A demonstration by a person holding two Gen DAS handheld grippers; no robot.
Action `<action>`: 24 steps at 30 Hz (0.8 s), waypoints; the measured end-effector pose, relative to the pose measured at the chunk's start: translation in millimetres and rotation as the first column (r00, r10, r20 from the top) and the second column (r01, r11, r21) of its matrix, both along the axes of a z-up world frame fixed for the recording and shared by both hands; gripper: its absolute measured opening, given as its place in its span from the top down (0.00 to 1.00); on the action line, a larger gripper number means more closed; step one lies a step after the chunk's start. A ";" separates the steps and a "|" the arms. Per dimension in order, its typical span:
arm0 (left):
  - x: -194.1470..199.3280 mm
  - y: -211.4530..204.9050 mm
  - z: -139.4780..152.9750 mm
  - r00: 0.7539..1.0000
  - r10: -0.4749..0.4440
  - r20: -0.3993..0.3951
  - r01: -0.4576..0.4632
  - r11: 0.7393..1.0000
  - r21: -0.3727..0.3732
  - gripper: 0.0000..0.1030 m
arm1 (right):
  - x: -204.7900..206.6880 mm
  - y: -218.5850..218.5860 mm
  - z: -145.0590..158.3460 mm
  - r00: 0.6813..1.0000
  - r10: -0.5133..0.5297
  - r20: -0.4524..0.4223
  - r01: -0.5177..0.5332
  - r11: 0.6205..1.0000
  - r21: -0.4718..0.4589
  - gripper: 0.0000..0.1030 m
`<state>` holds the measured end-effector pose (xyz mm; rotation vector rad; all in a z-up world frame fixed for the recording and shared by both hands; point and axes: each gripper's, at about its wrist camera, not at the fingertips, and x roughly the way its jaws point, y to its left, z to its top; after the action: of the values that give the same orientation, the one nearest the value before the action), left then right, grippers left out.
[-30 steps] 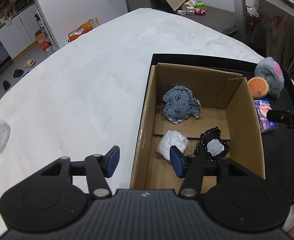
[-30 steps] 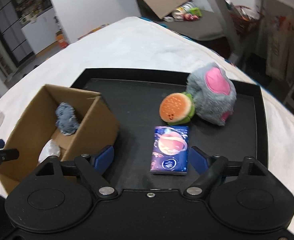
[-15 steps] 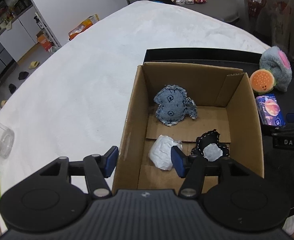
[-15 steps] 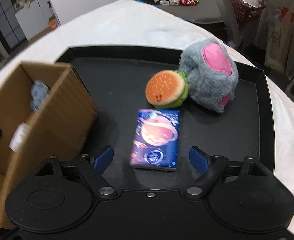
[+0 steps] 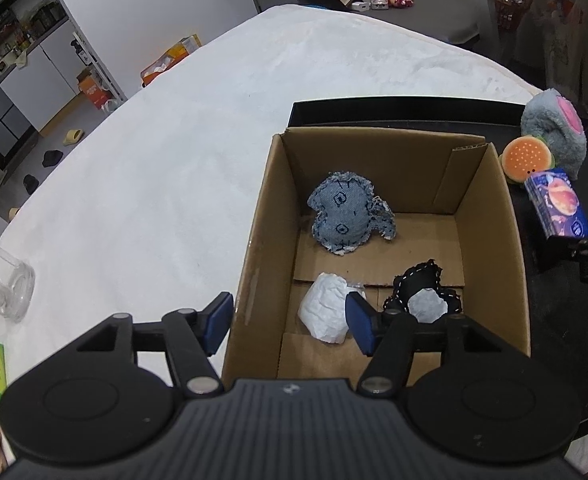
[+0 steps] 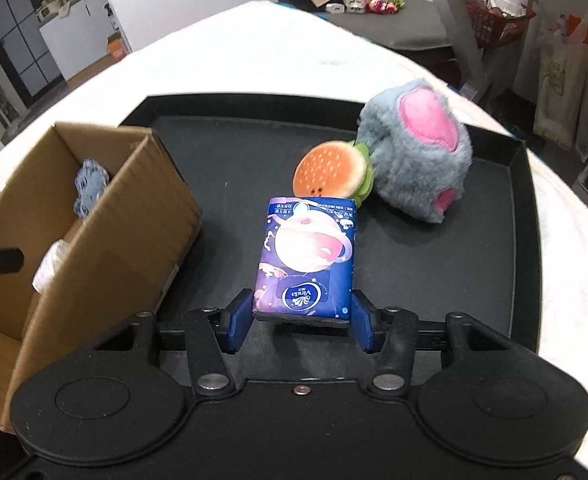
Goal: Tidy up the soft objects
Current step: 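Grasp the blue tissue packet on the tray with the right tool, then carry the tissue packet into the box and open the right tool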
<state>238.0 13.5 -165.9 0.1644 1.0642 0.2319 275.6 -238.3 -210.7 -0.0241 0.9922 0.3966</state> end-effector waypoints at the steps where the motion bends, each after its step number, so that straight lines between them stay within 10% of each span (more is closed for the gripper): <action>1: -0.5 0.2 1.0 1.000 -0.002 0.004 0.002 1.000 -0.001 0.41 | 2.2 1.1 2.3 1.000 -0.003 0.005 0.003 1.000 0.004 0.52; 24: -27.4 40.4 5.6 0.997 -0.006 0.074 0.014 0.994 -0.105 0.47 | -14.4 31.4 68.6 0.979 0.007 0.205 -0.020 0.998 0.059 0.52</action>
<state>210.5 53.9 -160.4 0.0659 1.0001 0.1709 261.2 -206.9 -142.1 -0.0168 0.7769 0.4275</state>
